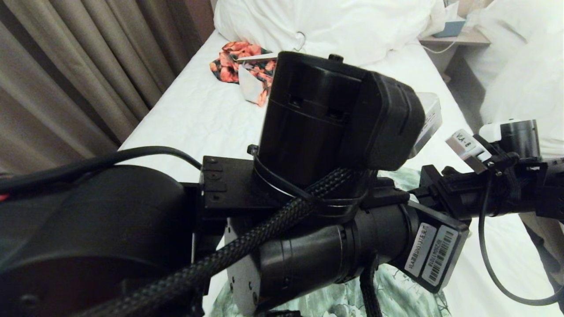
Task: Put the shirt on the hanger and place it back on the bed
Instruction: Hook the other side of the shirt onto the hanger
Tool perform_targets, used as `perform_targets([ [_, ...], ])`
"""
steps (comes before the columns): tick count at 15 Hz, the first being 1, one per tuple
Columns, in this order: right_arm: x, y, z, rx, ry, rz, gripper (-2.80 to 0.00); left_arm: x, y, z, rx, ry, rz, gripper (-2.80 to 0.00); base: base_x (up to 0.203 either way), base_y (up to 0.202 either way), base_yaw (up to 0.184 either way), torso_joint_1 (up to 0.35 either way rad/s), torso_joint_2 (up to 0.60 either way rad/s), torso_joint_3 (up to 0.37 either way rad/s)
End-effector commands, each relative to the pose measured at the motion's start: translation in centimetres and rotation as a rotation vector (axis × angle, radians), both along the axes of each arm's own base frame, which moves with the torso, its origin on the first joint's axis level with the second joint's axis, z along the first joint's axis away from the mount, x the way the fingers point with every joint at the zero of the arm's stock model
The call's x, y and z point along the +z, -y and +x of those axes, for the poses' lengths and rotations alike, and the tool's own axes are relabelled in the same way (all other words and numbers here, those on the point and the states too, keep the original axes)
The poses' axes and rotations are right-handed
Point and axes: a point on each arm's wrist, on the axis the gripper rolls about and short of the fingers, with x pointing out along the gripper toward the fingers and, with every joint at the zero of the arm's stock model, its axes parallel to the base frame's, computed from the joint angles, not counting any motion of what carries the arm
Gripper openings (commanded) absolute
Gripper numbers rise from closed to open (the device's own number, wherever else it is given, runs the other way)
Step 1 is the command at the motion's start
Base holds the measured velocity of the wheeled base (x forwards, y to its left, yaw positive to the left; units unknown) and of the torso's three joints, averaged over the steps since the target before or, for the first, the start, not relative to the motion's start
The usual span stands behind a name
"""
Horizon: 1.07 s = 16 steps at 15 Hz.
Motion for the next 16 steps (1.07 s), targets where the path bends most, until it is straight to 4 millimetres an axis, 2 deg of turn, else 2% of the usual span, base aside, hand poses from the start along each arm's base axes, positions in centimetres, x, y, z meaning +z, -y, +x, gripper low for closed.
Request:
perform_targets([
  [1, 0.1, 0.0, -0.1, 0.007, 0.006, 0.003, -2.80, -0.3, -0.3, -0.1, 0.005, -0.003, 0.010, 0.00, 0.000, 0.000, 0.000, 0.000, 0.00, 0.000],
  [7, -0.1, 0.3, 0.0, -0.003, -0.002, 0.002, -2.80, 0.3, -1.5, -0.5, 0.008, 0.032, 0.026, 0.00, 0.000, 0.000, 0.000, 0.000, 0.00, 0.000],
  [10, 0.0, 0.5, 0.1, -0.009, 0.003, 0.004, -2.80, -1.0, -1.9, -0.6, 0.022, -0.006, 0.145, 0.00, 0.000, 0.000, 0.000, 0.000, 0.00, 0.000],
  [16, 0.2, 0.9, 0.4, -0.025, 0.007, 0.006, -2.80, -2.3, -2.4, -1.2, 0.053, -0.038, 0.290, 0.00, 0.000, 0.000, 0.000, 0.000, 0.00, 0.000],
])
